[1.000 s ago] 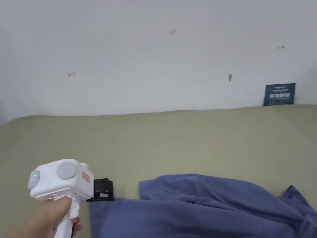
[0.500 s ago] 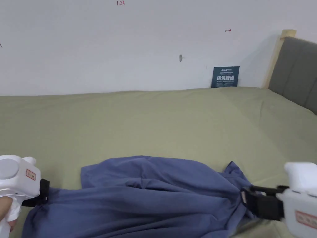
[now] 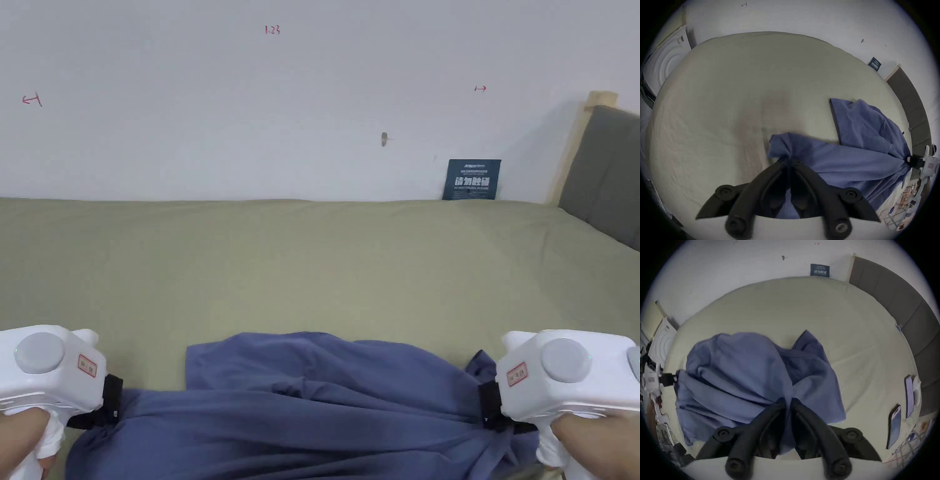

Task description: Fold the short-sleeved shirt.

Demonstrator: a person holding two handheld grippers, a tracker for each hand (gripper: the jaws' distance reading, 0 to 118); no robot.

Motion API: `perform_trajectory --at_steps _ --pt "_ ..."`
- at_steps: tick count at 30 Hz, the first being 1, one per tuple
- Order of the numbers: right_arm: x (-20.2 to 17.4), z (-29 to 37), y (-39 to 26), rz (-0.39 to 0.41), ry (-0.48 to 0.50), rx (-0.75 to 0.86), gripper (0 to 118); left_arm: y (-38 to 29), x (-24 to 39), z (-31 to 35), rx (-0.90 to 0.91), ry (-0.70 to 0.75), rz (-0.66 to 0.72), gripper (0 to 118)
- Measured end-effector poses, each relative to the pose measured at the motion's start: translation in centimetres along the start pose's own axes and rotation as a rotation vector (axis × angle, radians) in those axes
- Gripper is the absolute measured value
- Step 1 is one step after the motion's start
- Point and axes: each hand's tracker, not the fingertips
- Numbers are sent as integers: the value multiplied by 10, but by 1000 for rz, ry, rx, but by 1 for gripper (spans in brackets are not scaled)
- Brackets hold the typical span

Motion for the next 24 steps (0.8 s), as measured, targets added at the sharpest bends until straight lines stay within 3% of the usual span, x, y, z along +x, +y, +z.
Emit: perform_trajectory --at_steps 10,20,24 --pt "-22 65 19 94 116 242 8 31 -8 76 269 -135 -54 2" --pt "-45 125 87 164 167 456 8 90 -11 177 459 -109 -58 2" --pt "-49 145 120 141 186 538 8 115 -15 211 553 -94 -69 2"
